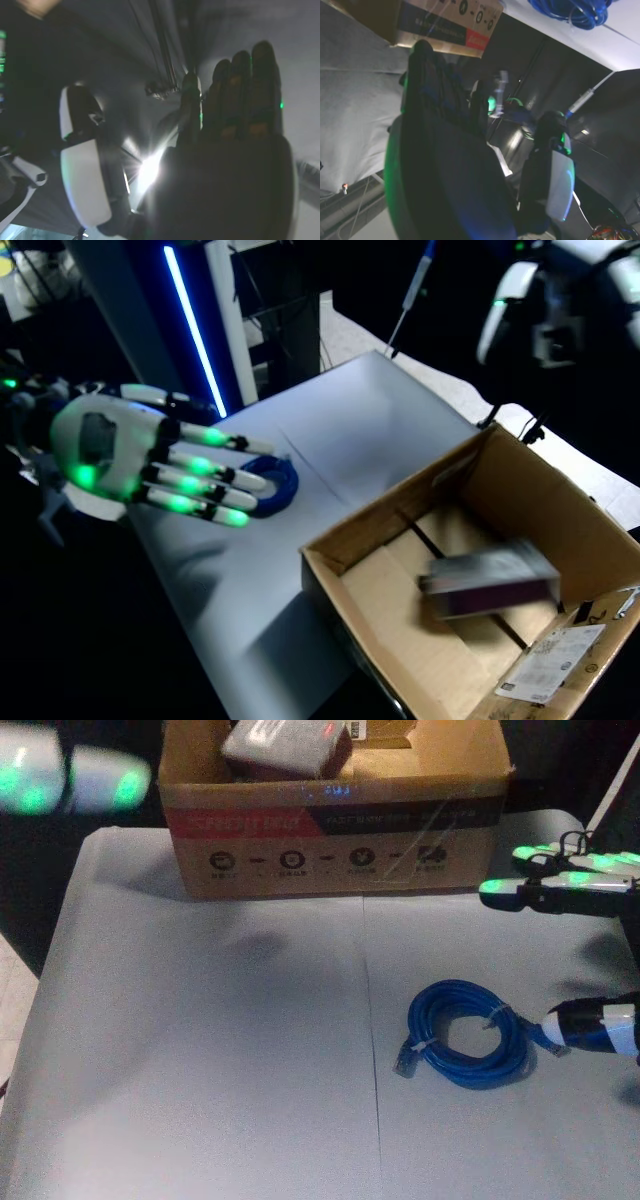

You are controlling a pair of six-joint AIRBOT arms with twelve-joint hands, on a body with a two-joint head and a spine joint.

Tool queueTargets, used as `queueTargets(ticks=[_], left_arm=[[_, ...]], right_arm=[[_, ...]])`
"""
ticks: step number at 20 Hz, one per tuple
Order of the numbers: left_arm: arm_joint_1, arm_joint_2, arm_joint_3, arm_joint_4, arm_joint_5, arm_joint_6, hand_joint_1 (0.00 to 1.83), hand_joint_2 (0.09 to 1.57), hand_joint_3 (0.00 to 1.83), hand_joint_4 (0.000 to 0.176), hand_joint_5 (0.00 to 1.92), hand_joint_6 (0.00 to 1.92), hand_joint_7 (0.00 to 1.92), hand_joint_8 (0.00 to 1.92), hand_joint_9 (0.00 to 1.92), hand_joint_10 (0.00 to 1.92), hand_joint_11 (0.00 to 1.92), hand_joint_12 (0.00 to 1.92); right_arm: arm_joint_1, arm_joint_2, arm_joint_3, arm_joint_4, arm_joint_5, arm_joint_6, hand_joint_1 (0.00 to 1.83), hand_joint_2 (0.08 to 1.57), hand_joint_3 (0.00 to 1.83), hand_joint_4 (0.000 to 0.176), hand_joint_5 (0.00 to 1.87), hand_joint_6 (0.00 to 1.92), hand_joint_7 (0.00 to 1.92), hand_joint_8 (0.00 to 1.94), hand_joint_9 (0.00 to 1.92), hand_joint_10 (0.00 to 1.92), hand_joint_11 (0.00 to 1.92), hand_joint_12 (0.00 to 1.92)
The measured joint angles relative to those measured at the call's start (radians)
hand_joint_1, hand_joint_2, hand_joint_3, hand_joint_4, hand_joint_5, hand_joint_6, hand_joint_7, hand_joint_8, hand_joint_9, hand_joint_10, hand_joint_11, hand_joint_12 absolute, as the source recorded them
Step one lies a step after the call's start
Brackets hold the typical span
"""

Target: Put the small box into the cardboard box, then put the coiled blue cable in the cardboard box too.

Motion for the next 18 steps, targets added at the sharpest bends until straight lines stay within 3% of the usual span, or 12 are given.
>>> queueTargets(ticks=[3, 4, 5, 6, 7, 11, 12, 13, 16, 18], left_arm=[[0.166, 0.069, -0.101, -0.047, -0.127, 0.001, 0.66, 0.78, 0.0, 0.176, 0.12, 0.0, 0.0, 0.0, 0.0, 0.0, 0.0, 0.0], [0.233, 0.082, -0.137, -0.067, -0.191, 0.0, 0.61, 0.76, 0.0, 0.161, 0.11, 0.0, 0.0, 0.0, 0.0, 0.0, 0.0, 0.0], [0.283, 0.084, -0.156, -0.08, -0.231, 0.0, 0.6, 0.73, 0.0, 0.166, 0.09, 0.0, 0.0, 0.0, 0.0, 0.0, 0.0, 0.0], [0.343, 0.084, -0.183, -0.1, -0.269, 0.0, 0.64, 0.68, 0.0, 0.176, 0.09, 0.0, 0.0, 0.0, 0.0, 0.0, 0.0, 0.0], [0.365, 0.083, -0.195, -0.106, -0.288, -0.001, 0.63, 0.68, 0.0, 0.176, 0.09, 0.0, 0.0, 0.0, 0.0, 0.0, 0.0, 0.0], [0.432, 0.066, -0.229, -0.14, -0.348, -0.001, 0.56, 0.7, 0.0, 0.176, 0.07, 0.0, 0.0, 0.0, 0.0, 0.0, 0.0, 0.0], [0.462, 0.051, -0.238, -0.159, -0.36, -0.017, 0.55, 0.7, 0.0, 0.152, 0.09, 0.01, 0.0, 0.0, 0.0, 0.0, 0.0, 0.0], [0.48, 0.042, -0.239, -0.159, -0.368, -0.04, 0.57, 0.7, 0.0, 0.151, 0.09, 0.01, 0.0, 0.0, 0.0, 0.0, 0.0, 0.0], [0.518, 0.031, -0.248, -0.164, -0.397, -0.067, 0.61, 0.71, 0.01, 0.176, 0.08, 0.0, 0.0, 0.0, 0.0, 0.0, 0.01, 0.0], [0.525, 0.032, -0.248, -0.187, -0.422, -0.067, 0.63, 0.71, 0.0, 0.176, 0.07, 0.0, 0.0, 0.0, 0.0, 0.0, 0.03, 0.01]], right_arm=[[0.0, 0.002, 0.0, -0.019, 0.003, 0.021, 0.73, 1.01, 0.0, 0.176, 0.27, 0.0, 0.1, 0.0, 0.08, 0.0, 0.02, 0.02], [0.001, 0.003, 0.0, -0.035, 0.005, 0.031, 0.72, 1.01, 0.0, 0.176, 0.25, 0.0, 0.11, 0.01, 0.09, 0.01, 0.02, 0.02], [0.001, 0.002, 0.0, -0.043, 0.007, 0.035, 0.64, 1.03, 0.0, 0.176, 0.19, 0.0, 0.07, 0.0, 0.06, 0.0, 0.0, 0.01], [0.001, -0.008, 0.0, -0.045, 0.011, 0.038, 0.73, 0.97, 0.0, 0.176, 0.17, 0.0, 0.08, 0.01, 0.07, 0.01, 0.02, 0.02], [0.001, -0.015, 0.0, -0.045, 0.01, 0.038, 0.8, 0.93, 0.0, 0.176, 0.2, 0.0, 0.08, 0.0, 0.06, 0.0, 0.01, 0.02], [0.001, -0.055, 0.006, -0.061, 0.005, 0.039, 0.83, 0.87, 0.0, 0.176, 0.14, 0.0, 0.07, 0.0, 0.06, 0.0, 0.04, 0.02], [0.001, -0.074, 0.014, -0.063, -0.001, 0.039, 0.9, 0.85, 0.0, 0.176, 0.09, 0.0, 0.04, 0.0, 0.04, 0.0, 0.03, 0.02], [0.001, -0.086, 0.019, -0.06, -0.003, 0.04, 0.92, 0.84, 0.0, 0.176, 0.1, 0.0, 0.04, 0.0, 0.04, 0.0, 0.04, 0.02], [0.001, -0.138, 0.053, -0.061, -0.032, 0.059, 0.95, 0.81, 0.0, 0.176, 0.07, 0.0, 0.0, 0.0, 0.04, 0.0, 0.03, 0.03], [0.001, -0.177, 0.087, -0.058, -0.053, 0.08, 0.97, 0.8, 0.0, 0.176, 0.04, 0.0, 0.0, 0.0, 0.03, 0.0, 0.03, 0.04]])
